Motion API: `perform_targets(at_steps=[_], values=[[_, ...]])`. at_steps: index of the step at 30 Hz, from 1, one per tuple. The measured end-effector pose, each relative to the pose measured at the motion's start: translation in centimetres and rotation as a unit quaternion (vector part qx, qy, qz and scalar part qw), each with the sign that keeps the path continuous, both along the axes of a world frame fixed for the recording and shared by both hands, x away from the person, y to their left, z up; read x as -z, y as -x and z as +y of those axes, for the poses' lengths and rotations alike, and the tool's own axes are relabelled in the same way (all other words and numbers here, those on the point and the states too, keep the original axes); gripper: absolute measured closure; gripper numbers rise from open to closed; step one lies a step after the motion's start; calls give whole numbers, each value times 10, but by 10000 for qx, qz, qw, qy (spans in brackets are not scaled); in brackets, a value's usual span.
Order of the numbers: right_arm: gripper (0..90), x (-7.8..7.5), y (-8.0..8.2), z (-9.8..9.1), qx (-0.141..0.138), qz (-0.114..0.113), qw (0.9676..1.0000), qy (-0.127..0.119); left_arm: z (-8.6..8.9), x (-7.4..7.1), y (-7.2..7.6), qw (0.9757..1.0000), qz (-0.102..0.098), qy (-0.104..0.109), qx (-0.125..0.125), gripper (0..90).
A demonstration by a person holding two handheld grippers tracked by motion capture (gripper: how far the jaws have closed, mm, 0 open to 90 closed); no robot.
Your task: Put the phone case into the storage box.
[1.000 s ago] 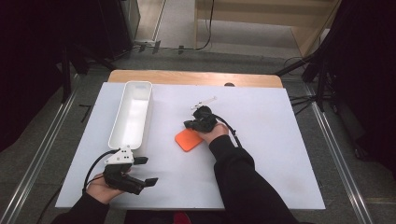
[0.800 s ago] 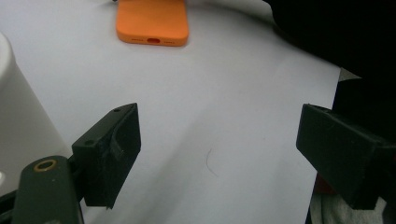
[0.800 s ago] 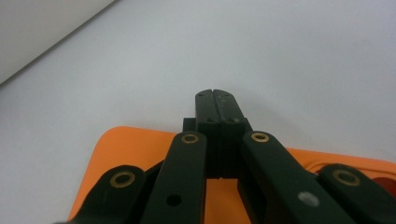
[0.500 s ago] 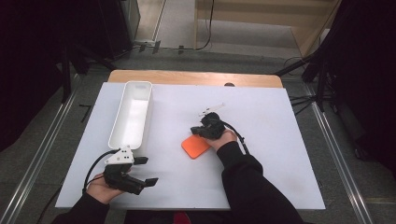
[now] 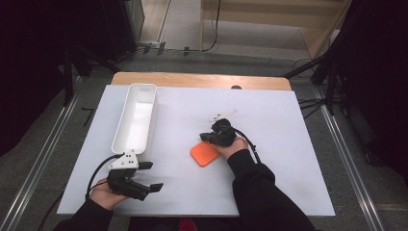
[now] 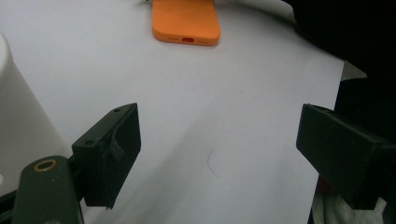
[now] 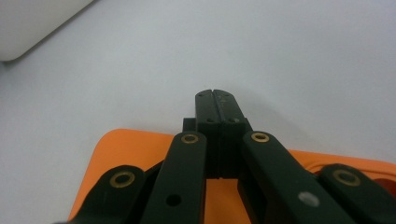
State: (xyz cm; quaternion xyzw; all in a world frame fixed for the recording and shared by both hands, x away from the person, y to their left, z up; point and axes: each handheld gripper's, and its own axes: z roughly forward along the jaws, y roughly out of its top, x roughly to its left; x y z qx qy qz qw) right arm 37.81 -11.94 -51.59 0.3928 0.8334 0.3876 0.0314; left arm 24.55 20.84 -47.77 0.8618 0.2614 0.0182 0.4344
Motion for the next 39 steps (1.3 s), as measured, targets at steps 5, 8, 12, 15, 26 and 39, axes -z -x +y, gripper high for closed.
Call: perform_targets(at_steps=[5,8,12,15,26,39], values=[[764,-14,1,-7,150,-158,9996,-182,0,0,0,10000,-11,-10,1,142],[644,-23,2,-12,157,-106,9995,-260,0,0,0,10000,-7,3,-1,142],[533,-36,6,-17,74,-62,9994,-324,0,0,0,10000,-13,6,2,142],[498,-43,10,-20,67,-85,9993,-348,0,-1,0,10000,-11,10,3,142],[337,-72,40,-41,5,-232,9986,-466,1,-1,0,10000,-25,20,-14,142],[319,-83,73,-57,-123,-387,9980,-486,0,-1,0,10000,-34,33,1,142]])
